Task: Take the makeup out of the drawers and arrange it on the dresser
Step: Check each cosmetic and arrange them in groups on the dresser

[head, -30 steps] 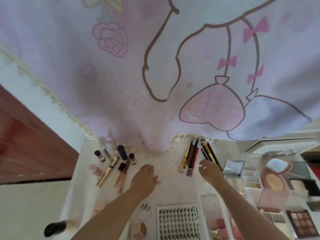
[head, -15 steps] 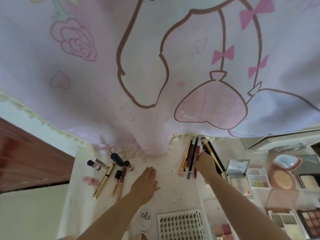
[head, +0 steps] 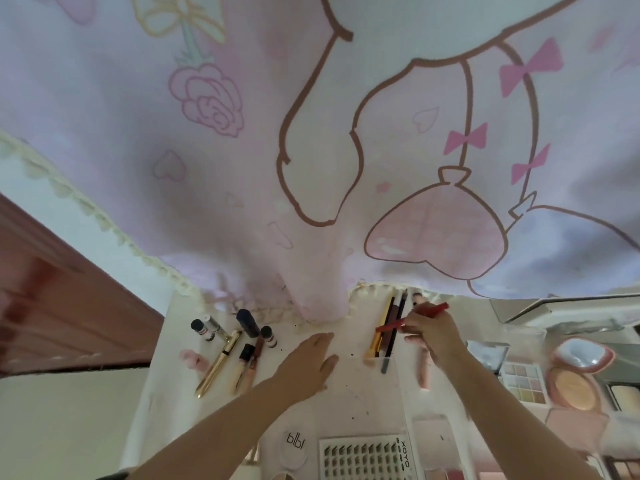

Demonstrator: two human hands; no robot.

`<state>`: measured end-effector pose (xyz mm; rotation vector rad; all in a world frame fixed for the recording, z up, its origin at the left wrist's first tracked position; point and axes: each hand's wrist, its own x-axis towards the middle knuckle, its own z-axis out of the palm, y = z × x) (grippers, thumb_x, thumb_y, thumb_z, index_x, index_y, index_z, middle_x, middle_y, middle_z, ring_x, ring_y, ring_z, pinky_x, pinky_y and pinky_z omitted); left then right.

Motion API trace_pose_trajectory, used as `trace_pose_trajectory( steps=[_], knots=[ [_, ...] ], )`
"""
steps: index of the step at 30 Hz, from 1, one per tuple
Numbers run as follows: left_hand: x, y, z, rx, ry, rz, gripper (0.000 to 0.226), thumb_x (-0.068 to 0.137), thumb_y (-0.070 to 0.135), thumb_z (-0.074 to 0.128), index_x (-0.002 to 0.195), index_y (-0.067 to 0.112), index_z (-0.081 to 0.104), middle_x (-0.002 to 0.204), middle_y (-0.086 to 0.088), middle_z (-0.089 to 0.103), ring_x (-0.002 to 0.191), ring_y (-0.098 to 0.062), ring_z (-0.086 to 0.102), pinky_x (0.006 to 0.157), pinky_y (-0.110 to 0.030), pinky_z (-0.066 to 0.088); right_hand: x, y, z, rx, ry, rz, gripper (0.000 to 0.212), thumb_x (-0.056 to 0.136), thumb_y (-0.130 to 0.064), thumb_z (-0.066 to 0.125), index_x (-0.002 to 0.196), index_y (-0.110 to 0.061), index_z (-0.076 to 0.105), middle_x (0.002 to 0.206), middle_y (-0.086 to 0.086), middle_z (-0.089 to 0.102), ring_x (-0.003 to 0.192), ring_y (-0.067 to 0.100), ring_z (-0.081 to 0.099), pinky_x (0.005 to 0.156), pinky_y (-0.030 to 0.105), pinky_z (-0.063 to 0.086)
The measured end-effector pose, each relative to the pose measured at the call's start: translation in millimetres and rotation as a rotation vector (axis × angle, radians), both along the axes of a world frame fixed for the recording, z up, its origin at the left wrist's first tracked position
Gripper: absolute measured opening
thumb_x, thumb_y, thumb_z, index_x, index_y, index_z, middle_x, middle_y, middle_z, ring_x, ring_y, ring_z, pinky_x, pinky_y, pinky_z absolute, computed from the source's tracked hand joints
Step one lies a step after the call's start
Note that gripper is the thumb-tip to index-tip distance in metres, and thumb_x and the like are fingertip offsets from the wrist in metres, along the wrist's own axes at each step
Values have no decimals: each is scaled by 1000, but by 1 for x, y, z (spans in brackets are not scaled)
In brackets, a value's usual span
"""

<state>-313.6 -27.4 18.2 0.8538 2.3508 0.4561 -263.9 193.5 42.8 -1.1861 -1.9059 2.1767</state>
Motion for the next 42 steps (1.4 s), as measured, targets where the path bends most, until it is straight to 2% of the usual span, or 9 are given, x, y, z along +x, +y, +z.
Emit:
trace_pose_trajectory(
  steps=[4,7,10,13,16,19,22,36,42],
  knots=[
    [3,3,30,226,-221,123,44,94,27,44,136,15,35,121,-4,56,91,-7,57,74,-6,42,15,-28,18,-91,66,270,15,75,15,59,69,1,58,56,12,67,55,21,68,49,22,55],
    [6,-4,47,277,-213,100,27,94,21,45,117,10,54,89,-4,57,69,-6,51,58,-3,37,22,-43,24,-124,141,341,16,74,13,61,67,-1,61,60,16,68,58,24,68,56,28,58],
    [9,-20,61,295,-228,67,26,96,21,38,103,5,58,79,5,43,65,-4,42,60,-10,35,25,-54,40,-207,232,398,7,63,5,66,64,-3,66,61,16,68,59,24,68,56,28,58],
    [8,-38,77,302,-269,88,21,98,19,33,87,15,51,76,10,42,65,0,42,58,-9,39,26,-58,59,-102,249,519,13,71,8,62,67,-3,66,62,8,69,55,17,66,48,23,53],
    [3,-53,93,346,-209,129,31,98,20,30,69,25,41,66,7,44,59,-1,43,54,-10,36,22,-67,78,156,182,686,20,82,4,57,68,-8,64,61,1,68,48,10,57,45,20,45],
    [-3,-63,106,388,-77,198,38,98,22,32,60,21,36,57,5,38,52,-6,37,49,-8,33,15,-87,96,664,64,977,29,88,-18,53,60,-20,53,59,-5,56,47,6,47,49,13,39],
    [-5,-68,115,365,68,213,40,97,27,33,60,14,39,57,2,39,49,-8,35,50,-9,34,13,-113,106,962,138,1184,32,95,-26,40,63,-25,37,55,-7,41,46,6,39,46,12,34],
    [-2,-96,134,441,33,282,44,97,27,36,59,8,46,29,10,32,27,-3,31,35,-8,24,12,-135,115,1050,292,1295,32,97,-33,31,66,-32,27,55,-8,36,43,5,32,43,15,32],
    [-7,-102,136,457,10,341,44,95,32,37,55,12,38,46,6,31,35,-2,28,45,-12,28,4,-142,117,1037,338,1254,33,97,-30,33,65,-32,28,54,-10,35,42,3,32,46,12,35]
  ],
)
